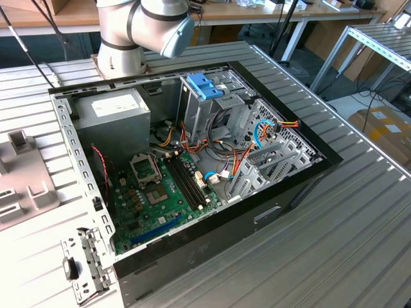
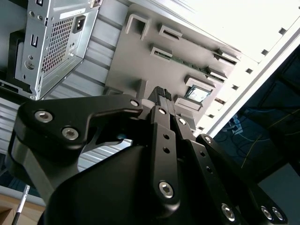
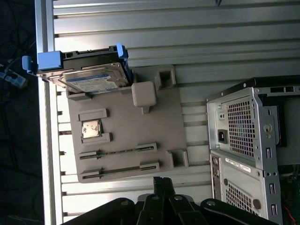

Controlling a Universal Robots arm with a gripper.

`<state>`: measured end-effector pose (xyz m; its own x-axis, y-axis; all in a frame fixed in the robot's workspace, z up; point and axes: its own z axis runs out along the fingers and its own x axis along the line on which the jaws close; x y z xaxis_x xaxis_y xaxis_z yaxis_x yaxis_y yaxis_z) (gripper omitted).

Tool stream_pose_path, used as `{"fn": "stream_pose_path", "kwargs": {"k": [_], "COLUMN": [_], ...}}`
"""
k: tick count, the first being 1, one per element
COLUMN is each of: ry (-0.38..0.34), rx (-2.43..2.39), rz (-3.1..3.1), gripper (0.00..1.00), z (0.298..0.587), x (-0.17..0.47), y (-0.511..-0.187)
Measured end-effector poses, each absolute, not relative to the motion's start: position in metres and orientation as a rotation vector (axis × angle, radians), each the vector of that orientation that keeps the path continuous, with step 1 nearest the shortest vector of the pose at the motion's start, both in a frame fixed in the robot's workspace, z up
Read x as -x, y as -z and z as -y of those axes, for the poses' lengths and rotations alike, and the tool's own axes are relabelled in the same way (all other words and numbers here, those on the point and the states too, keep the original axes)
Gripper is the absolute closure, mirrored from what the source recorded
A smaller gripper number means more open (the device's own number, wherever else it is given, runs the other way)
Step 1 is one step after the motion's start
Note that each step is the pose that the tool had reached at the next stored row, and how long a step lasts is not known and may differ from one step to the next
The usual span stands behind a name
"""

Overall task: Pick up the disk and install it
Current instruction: 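Reach for the disk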

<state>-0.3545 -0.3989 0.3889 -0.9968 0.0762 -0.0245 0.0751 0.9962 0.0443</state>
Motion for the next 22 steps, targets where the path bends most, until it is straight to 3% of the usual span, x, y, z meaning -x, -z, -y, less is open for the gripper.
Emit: {"fn": "stream_pose_path", "kwargs": {"k": [22], "ry": [-0.068], "rx": [-0.118], "rz": [-3.112], "gripper": [0.89], "z": [0.399], "x": [0.369], "y": [-0.388]}}
